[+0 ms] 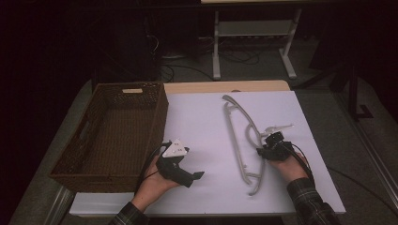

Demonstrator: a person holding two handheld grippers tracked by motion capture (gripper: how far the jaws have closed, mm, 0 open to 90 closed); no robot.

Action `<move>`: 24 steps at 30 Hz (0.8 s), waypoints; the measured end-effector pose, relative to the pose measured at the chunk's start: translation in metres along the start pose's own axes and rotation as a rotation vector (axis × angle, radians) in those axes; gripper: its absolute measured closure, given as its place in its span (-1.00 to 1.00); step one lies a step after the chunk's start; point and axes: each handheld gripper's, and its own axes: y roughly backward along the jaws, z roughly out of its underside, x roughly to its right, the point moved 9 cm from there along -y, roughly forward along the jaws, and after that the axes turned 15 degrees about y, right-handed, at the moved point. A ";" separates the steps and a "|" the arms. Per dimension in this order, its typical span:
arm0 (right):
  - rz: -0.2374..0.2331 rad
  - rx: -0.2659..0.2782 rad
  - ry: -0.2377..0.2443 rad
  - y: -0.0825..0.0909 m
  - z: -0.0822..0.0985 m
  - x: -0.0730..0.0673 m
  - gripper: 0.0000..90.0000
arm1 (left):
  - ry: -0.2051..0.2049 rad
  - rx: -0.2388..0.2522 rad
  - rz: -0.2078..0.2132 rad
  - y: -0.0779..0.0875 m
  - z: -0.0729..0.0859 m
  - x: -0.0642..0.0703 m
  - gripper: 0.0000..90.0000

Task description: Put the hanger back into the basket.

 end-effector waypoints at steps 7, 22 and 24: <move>-0.053 0.041 0.063 -0.006 -0.012 -0.009 0.53 | 0.001 0.001 0.002 -0.001 -0.001 -0.001 -1.00; -0.109 0.085 0.185 -0.014 -0.039 -0.046 0.56 | 0.004 -0.001 0.001 -0.001 0.001 -0.001 -1.00; -0.112 0.095 0.178 -0.005 -0.037 -0.049 0.51 | 0.005 0.000 0.001 -0.001 0.001 -0.001 -0.99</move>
